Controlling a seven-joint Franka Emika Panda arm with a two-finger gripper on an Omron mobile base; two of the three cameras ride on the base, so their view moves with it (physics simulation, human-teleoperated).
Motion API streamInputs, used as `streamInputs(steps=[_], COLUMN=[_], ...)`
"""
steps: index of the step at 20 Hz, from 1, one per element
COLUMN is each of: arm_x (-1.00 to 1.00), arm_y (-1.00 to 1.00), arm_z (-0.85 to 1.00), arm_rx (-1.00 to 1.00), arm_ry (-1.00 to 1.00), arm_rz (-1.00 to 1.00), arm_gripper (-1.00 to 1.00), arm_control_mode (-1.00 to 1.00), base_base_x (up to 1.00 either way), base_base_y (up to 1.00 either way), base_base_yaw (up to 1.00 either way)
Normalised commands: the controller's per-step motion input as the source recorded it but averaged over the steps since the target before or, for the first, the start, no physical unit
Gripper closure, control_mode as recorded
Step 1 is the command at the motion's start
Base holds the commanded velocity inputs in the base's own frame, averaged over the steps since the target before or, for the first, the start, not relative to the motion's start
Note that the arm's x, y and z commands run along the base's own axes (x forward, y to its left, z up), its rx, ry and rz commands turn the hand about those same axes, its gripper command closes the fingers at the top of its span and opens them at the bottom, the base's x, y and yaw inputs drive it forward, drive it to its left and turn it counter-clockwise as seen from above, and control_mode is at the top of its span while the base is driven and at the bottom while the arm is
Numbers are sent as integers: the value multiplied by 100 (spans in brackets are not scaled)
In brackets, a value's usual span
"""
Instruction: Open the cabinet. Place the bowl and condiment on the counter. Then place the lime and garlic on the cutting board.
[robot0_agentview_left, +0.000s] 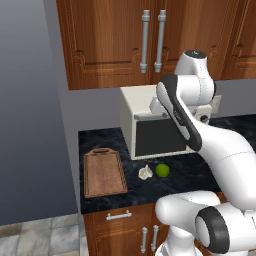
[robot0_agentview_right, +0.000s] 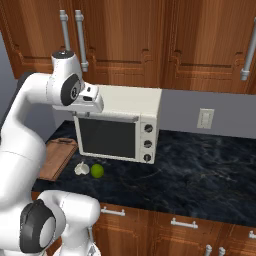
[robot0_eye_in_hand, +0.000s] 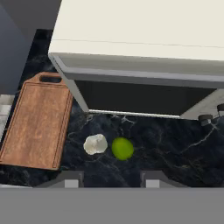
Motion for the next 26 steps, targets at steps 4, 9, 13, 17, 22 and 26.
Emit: streamInputs(steps=[4,9,13,17,22,26], arm_x=[0,3,-4,0,0,0], arm_y=[0,1,13,0,0,0], arm_z=[-1,-2,22,49,56,79], arm_rx=[0,-3,-5,0,5,5], arm_ry=[0,-4,-43,-45,-32,-16], arm_rz=[0,0,0,0,0,0], arm_gripper=[-100,-100,-100,-100,-100,-100], arm_control_mode=[-100,-100,-100,-100,-100,-100], base_base_x=[0,0,0,0,0,0], base_base_y=[0,0,0,0,0,0], base_base_yaw=[0,0,0,0,0,0])
